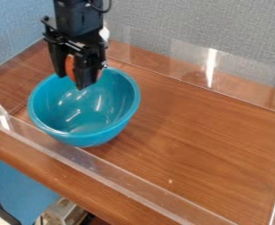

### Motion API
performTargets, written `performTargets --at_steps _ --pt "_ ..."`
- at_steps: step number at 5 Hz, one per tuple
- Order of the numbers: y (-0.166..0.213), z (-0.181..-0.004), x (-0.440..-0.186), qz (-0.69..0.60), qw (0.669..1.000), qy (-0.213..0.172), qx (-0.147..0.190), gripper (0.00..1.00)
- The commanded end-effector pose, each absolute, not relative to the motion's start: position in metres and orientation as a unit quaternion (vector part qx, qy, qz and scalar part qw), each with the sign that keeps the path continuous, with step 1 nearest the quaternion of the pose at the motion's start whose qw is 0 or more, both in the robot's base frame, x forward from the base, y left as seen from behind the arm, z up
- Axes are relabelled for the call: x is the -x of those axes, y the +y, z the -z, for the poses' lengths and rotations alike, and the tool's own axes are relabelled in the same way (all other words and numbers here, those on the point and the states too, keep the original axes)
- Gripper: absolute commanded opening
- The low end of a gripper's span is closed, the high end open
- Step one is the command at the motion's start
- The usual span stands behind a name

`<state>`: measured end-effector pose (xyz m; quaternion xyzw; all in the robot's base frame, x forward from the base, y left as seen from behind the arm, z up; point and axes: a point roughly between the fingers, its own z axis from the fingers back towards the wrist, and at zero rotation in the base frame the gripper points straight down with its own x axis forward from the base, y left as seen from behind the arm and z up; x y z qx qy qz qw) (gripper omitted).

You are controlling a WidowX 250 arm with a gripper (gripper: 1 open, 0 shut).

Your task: Remove the mushroom from inside the blue bowl and put it on the table

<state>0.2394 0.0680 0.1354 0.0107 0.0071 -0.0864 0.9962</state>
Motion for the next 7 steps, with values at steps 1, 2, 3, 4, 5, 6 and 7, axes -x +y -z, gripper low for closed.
performTargets --at_steps 1,2,3,4,5,6,7 --pt "0.065 -0.153 -0.242 0.092 0.995 -0.025 -0.023 0.00" --pt "0.064 -0.154 -0.242 0.092 0.995 -0.026 -0.023 0.00" --pt "0.063 -0.155 -0.241 0.093 0.995 -0.027 -0.023 0.00" --pt "0.061 -0.156 -0.241 0.094 0.995 -0.029 -0.024 0.00" --pt "0.059 -0.157 -0.240 0.095 0.995 -0.030 -0.024 0.00" --pt "0.057 -0.157 -0.239 0.096 0.995 -0.032 -0.024 0.00" --pt "0.054 -0.157 -0.238 0.098 0.994 -0.033 -0.024 0.00"
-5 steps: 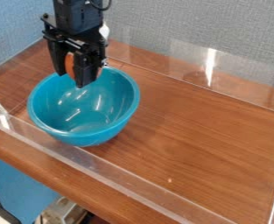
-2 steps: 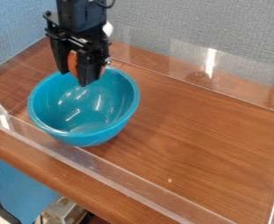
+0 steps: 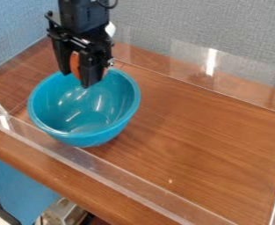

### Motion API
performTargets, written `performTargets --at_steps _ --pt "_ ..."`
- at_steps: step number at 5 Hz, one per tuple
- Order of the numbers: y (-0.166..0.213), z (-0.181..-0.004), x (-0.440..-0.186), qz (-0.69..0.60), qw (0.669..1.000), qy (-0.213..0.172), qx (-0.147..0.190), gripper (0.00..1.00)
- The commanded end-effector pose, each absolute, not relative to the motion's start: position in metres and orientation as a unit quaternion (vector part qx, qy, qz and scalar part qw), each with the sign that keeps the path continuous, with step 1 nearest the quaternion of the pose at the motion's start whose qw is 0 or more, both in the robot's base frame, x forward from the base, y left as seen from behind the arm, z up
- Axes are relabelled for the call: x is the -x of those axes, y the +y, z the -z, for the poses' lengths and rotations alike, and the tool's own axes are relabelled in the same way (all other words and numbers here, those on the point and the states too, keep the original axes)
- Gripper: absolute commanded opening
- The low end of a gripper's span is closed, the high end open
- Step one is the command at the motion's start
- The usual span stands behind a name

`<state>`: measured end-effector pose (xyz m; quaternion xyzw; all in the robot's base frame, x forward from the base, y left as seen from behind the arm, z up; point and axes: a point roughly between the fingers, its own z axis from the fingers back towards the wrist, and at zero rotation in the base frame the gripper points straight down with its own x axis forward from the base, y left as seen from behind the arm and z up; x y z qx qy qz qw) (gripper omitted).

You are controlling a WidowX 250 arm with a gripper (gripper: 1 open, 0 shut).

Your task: Remove the mushroom from inside the blue bowl and put it on the table

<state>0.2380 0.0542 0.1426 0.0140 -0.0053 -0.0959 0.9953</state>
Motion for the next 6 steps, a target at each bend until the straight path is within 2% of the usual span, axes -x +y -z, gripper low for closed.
performTargets --at_steps 1,6 --pt "0.050 -0.158 -0.237 0.101 0.994 -0.036 -0.025 0.00" --pt "0.021 -0.160 -0.230 0.131 0.990 -0.045 -0.023 0.00"
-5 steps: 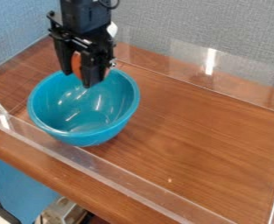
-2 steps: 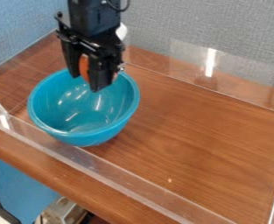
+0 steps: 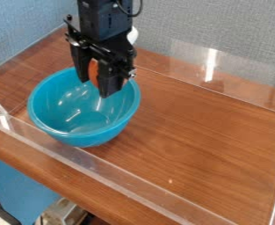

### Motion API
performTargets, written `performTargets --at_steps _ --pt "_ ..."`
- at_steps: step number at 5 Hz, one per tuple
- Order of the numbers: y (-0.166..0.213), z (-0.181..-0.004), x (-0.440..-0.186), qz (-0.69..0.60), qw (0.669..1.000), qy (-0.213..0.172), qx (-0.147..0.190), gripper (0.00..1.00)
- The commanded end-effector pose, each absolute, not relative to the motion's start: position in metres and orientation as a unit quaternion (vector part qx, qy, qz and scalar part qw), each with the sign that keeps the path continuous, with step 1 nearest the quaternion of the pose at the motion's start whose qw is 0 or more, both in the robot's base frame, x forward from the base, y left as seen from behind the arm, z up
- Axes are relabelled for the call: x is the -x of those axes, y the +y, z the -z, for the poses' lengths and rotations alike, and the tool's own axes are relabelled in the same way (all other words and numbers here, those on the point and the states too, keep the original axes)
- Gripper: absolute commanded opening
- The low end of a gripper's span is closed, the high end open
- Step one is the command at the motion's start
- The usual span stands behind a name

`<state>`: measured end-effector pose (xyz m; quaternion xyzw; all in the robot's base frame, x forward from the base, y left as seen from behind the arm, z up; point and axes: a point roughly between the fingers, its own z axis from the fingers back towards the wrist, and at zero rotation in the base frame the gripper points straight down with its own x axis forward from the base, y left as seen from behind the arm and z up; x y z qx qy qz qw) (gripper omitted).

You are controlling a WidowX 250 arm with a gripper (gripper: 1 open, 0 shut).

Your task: Remove the mushroom from inside the blue bowl and put it on the table

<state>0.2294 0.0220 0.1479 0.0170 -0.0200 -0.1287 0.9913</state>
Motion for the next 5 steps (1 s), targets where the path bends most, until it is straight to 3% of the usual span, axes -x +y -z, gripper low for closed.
performTargets --at_steps 1,3,5 --pt "0.006 -0.156 -0.225 0.145 0.988 -0.045 -0.019 0.00" --pt "-0.028 -0.121 -0.215 0.187 0.982 -0.028 -0.009 0.00" --pt "-0.038 -0.076 -0.212 0.209 0.978 -0.005 -0.005 0.00"
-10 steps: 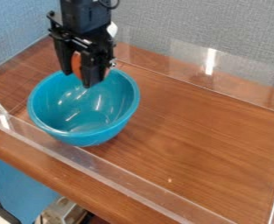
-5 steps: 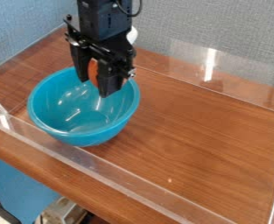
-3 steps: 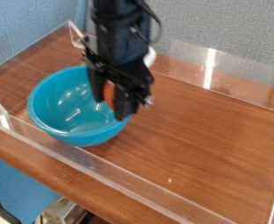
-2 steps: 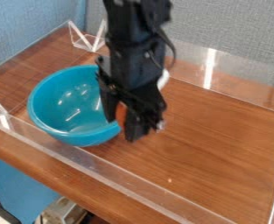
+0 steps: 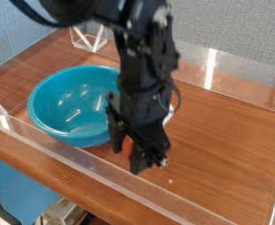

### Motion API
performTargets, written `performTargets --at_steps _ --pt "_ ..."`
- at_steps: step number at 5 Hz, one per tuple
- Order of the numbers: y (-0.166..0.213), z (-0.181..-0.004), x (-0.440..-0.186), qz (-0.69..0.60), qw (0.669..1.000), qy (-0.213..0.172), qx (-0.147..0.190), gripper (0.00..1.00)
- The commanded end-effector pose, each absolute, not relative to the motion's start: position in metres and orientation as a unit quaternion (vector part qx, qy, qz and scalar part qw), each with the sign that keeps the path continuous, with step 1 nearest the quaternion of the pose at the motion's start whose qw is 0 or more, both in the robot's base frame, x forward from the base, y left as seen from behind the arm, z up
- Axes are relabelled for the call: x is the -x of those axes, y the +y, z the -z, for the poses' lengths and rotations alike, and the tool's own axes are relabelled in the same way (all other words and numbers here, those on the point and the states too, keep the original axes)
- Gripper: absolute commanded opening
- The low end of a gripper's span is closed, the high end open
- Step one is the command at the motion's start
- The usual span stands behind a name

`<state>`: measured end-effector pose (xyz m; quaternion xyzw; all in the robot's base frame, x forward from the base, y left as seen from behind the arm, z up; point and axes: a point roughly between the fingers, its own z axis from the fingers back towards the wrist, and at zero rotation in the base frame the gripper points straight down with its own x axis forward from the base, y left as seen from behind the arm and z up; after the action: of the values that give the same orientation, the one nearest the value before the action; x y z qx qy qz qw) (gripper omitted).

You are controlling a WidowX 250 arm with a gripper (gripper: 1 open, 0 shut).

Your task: Remove the mushroom from inside the blue bowl and put it on the table

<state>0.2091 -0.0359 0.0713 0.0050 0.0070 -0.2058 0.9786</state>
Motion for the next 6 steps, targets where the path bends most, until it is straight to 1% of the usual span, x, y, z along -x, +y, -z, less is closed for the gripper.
performTargets --at_steps 1,2,3,6 --pt "-0.040 -0.063 -0.214 0.209 0.978 0.000 0.004 0.00" --pt "-0.040 -0.052 -0.218 0.209 0.978 -0.001 0.016 0.00" --pt "-0.039 -0.046 -0.221 0.207 0.978 -0.004 0.023 0.00" --pt "-0.037 -0.043 -0.223 0.198 0.980 -0.011 0.032 0.00"
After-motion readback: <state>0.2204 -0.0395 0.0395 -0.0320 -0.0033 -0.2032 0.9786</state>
